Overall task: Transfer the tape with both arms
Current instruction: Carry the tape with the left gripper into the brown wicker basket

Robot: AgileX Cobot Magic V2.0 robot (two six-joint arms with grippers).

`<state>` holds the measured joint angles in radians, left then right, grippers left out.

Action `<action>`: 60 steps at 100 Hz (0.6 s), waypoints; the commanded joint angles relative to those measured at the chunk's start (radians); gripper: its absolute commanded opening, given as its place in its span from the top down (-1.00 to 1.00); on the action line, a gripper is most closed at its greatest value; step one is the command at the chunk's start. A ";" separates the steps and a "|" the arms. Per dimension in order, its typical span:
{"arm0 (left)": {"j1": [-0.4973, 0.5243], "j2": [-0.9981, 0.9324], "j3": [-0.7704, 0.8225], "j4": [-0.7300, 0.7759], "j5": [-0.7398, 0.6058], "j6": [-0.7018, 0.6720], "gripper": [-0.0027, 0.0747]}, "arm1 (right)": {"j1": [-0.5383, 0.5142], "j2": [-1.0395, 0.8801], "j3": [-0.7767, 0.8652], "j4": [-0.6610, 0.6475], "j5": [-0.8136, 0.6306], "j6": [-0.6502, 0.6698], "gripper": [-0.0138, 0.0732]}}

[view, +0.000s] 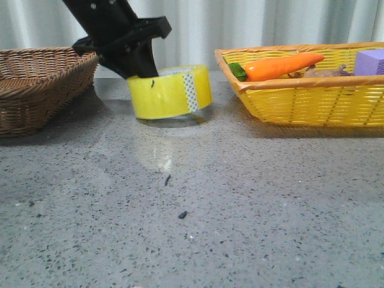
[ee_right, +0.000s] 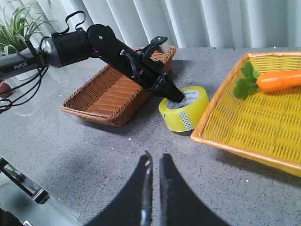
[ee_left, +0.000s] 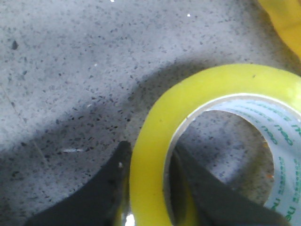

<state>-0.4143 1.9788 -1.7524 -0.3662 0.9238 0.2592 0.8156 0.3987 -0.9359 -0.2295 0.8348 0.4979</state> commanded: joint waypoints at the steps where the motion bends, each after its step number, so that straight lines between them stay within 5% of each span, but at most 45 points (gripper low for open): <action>1: -0.004 -0.133 -0.099 -0.046 -0.045 -0.010 0.98 | 0.002 0.023 -0.022 -0.023 -0.093 0.000 0.79; 24: 0.055 -0.323 -0.251 0.038 -0.034 -0.001 0.98 | 0.002 0.027 -0.022 -0.023 -0.106 0.000 0.79; 49: 0.207 -0.403 -0.244 0.282 0.199 -0.001 0.98 | 0.002 0.029 -0.022 -0.023 -0.115 0.000 0.79; 60: 0.280 -0.403 -0.157 0.322 0.201 -0.023 0.98 | 0.002 0.029 -0.022 -0.023 -0.131 0.000 0.79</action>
<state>-0.1850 1.6105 -1.9391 -0.0724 1.1778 0.2610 0.8156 0.4078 -0.9359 -0.2295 0.7984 0.4992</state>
